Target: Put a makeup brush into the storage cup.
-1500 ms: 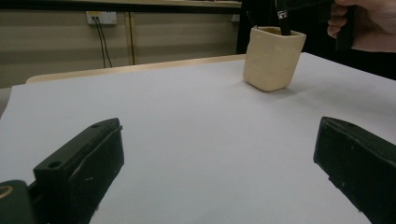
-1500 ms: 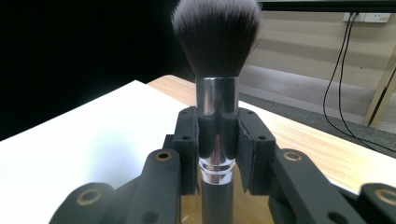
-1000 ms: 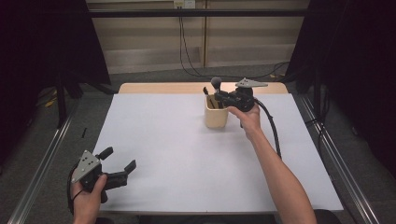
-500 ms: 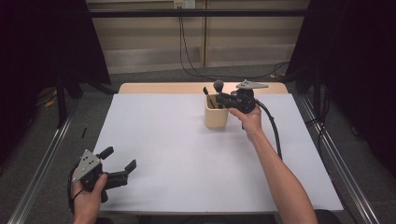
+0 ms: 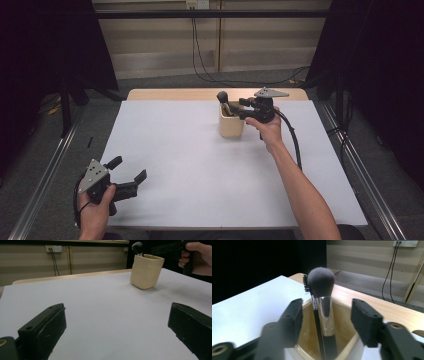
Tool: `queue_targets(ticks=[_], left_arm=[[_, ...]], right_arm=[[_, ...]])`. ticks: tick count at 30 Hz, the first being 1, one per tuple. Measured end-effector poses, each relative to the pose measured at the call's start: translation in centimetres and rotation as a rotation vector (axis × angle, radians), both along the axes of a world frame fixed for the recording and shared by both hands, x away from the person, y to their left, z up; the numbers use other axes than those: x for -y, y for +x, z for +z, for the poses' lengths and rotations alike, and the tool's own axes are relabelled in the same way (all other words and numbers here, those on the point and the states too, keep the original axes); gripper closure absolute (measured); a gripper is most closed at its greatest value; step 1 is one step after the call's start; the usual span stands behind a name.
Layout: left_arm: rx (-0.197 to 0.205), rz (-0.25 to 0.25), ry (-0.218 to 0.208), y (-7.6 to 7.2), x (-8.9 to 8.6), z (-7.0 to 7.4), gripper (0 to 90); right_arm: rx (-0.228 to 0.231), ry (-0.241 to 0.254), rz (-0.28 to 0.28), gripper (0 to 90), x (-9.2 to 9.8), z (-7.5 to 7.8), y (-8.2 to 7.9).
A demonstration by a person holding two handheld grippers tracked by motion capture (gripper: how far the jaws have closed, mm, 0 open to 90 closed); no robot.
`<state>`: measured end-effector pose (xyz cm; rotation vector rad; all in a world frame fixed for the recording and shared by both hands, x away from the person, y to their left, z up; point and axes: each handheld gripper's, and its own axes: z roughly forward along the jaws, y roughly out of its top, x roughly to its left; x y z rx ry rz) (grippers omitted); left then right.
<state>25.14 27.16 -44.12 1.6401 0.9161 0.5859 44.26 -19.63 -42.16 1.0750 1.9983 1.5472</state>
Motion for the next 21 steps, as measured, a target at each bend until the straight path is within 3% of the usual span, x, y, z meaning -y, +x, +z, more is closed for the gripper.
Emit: queue_targets(ticks=[3, 11, 15, 19, 21], left_arm=[[-0.002, -0.004, 0.000, 0.1, 0.2, 0.0, 1.8], [-0.010, 0.010, 0.001, 0.4, 0.3, -0.2, 1.8], [-0.008, 0.009, -0.001, 0.4, 0.3, -0.1, 1.8], [-0.008, 0.005, -0.003, 0.4, 0.3, -0.1, 1.8], [-0.008, 0.005, 0.000, 0.4, 0.3, -0.1, 1.8]], right_arm=[[-0.016, -0.009, -0.019, 22.5, 0.4, 0.0, -0.1], [0.014, 0.003, -0.028, 3.5, 1.1, 0.5, -0.9], [0.021, 0.019, -0.032, 3.3, 1.5, 0.8, -1.3], [0.021, -0.001, -0.046, 3.3, 1.7, 1.1, -1.8], [0.045, -0.007, -0.042, 3.3, 1.7, 1.2, -2.1]])
